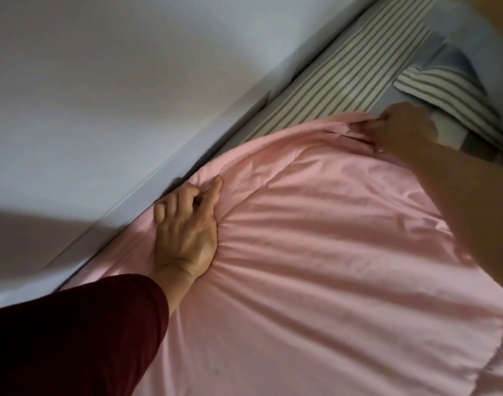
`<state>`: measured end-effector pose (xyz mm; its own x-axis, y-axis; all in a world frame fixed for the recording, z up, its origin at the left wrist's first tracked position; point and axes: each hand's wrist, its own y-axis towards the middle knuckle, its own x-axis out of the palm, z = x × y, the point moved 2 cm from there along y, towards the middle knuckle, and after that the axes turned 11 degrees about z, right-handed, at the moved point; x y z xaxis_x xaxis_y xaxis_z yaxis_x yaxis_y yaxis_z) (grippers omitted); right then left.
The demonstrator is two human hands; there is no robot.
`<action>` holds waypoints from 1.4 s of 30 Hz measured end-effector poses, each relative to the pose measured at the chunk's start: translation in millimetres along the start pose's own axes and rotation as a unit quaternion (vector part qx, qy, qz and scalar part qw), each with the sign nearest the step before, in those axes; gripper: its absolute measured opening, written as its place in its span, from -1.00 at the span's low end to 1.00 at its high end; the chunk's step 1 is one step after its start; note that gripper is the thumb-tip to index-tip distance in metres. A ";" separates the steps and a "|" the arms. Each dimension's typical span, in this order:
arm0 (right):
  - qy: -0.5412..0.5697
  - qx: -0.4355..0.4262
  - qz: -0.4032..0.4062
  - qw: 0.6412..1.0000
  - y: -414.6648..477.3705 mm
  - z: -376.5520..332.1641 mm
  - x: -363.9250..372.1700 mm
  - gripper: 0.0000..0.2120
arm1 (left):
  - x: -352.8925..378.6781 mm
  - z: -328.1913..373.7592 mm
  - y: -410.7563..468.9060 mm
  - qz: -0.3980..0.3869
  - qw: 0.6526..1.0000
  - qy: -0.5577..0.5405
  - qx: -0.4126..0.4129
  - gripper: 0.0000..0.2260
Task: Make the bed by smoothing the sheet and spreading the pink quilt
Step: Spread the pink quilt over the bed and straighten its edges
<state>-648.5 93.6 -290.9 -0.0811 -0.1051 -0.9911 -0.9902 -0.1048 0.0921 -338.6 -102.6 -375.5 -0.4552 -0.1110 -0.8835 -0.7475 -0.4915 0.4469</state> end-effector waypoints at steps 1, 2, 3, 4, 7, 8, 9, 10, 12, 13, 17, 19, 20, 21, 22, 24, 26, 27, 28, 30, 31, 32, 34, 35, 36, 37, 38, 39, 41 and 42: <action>0.014 -0.007 -0.011 1.000 5.1 10.6 -2.3 -0.57 | -0.3 -0.5 0.6 0.003 1.000 -0.001 0.001 -0.53; 0.019 -0.014 -0.014 1.000 7.6 21.3 -5.2 -0.68 | -0.1 0.7 0.9 0.002 1.000 -0.005 0.002 -0.53; 0.017 -0.017 -0.008 1.000 6.5 26.9 -5.7 -0.76 | -0.9 -0.3 0.8 -0.001 1.000 -0.002 0.002 -0.52; 0.012 -0.012 0.008 1.000 5.6 28.8 -7.1 -0.79 | -1.1 0.5 0.6 -0.002 1.000 0.001 0.001 -0.52; 0.094 -0.008 0.122 0.988 6.3 -8.7 -20.4 -0.75 | -1.4 4.1 0.0 -0.004 1.000 0.002 0.003 -0.54; 0.145 -0.005 0.168 0.975 12.1 -38.3 -27.5 -0.75 | -0.4 2.6 1.7 -0.003 1.000 0.003 0.002 -0.54; 0.191 -0.006 0.219 0.957 18.7 -61.6 -36.9 -0.79 | -1.1 4.4 1.3 -0.004 1.000 0.000 0.003 -0.54; 0.237 0.010 0.245 0.940 28.7 -85.2 -42.1 -0.84 | -0.2 5.0 1.7 -0.007 1.000 -0.003 0.007 -0.53; 0.289 0.039 0.239 0.926 51.1 -118.5 -35.3 -0.81 | 1.5 6.7 0.9 -0.011 1.000 -0.002 0.007 -0.50; 0.262 0.039 0.222 0.938 56.1 -128.8 -22.4 -0.81 | 2.6 4.5 1.9 -0.014 1.000 0.004 0.007 -0.49; 0.219 0.063 0.146 0.963 48.0 -126.3 46.0 -0.69 | 6.1 3.1 2.3 -0.019 1.000 0.011 0.008 -0.47; 0.223 0.059 0.117 0.966 41.4 -124.2 66.1 -0.70 | 6.6 2.4 2.8 -0.017 1.000 0.010 0.010 -0.46; 0.224 0.059 0.111 0.967 40.4 -125.6 67.9 -0.70 | 6.8 1.8 2.6 -0.015 1.000 0.010 0.010 -0.46; 0.228 0.054 0.111 0.966 39.0 -127.2 66.8 -0.69 | 7.2 0.8 2.8 -0.016 1.000 0.011 0.010 -0.45; 0.238 0.050 0.114 0.963 37.1 -127.9 65.0 -0.67 | 7.3 0.2 3.0 -0.017 1.000 0.009 0.011 -0.45; 0.284 0.036 0.127 0.950 32.7 -125.7 60.7 -0.62 | 5.8 1.5 3.6 -0.015 1.000 0.005 0.011 -0.46; 0.330 0.010 0.116 0.937 22.1 -123.3 56.9 -0.50 | 4.7 2.8 4.0 -0.012 1.000 0.002 0.013 -0.47; 0.335 -0.025 0.082 0.938 15.5 -124.0 57.0 -0.36 | 4.5 2.9 3.9 -0.008 1.000 0.001 0.013 -0.47; 0.317 -0.071 0.036 0.945 7.9 -125.5 58.5 -0.18 | 4.8 2.3 3.8 -0.006 1.000 0.000 0.014 -0.47; 0.230 -0.146 -0.025 0.962 -7.5 -125.9 59.4 0.03 | 4.7 2.2 3.3 -0.005 1.000 -0.003 0.019 -0.48; 0.200 -0.164 -0.029 0.966 -12.2 -127.4 59.3 0.06 | 5.0 1.9 4.0 -0.002 1.000 0.000 0.019 -0.48; 0.189 -0.170 -0.025 0.967 -17.8 -127.5 56.2 0.06 | 5.4 2.4 3.4 0.002 1.000 -0.001 0.018 -0.49; 0.180 -0.168 0.000 0.969 -34.9 -131.4 46.8 0.01 | 5.4 2.0 2.7 0.005 1.000 -0.002 0.017 -0.50; 0.156 -0.164 0.022 0.974 -48.2 -132.1 41.4 -0.02 | 5.0 1.7 1.6 0.006 1.000 -0.002 0.019 -0.50; 0.124 -0.154 0.038 0.979 -64.3 -131.7 34.0 -0.04 | 5.2 1.7 1.5 0.006 1.000 -0.001 0.022 -0.51; 0.096 -0.137 0.048 0.985 -83.3 -128.8 26.5 -0.04 | 5.0 1.5 1.7 0.004 1.000 0.000 0.024 -0.51; 0.074 -0.112 0.047 0.990 -104.7 -122.3 20.7 -0.03 | 4.9 1.6 1.9 0.004 1.000 0.001 0.024 -0.52; 0.063 -0.082 0.031 0.994 -127.0 -113.4 18.9 -0.03 | 4.5 1.9 2.8 0.000 1.000 0.004 0.023 -0.54; 0.055 -0.018 -0.030 0.998 -174.3 -92.3 25.6 -0.07 | 2.2 -0.1 3.8 -0.015 1.000 0.011 0.021 -0.55; 0.047 0.003 -0.060 0.997 -193.9 -81.5 34.2 -0.10 | 1.4 -0.6 3.7 -0.022 1.000 0.009 0.020 -0.55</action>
<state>-450.1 29.7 -334.9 0.0496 -0.1849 -0.9815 -0.9927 -0.1170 -0.0281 -341.7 -105.1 -375.2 -0.4121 -0.1055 -0.9050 -0.7860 -0.4613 0.4116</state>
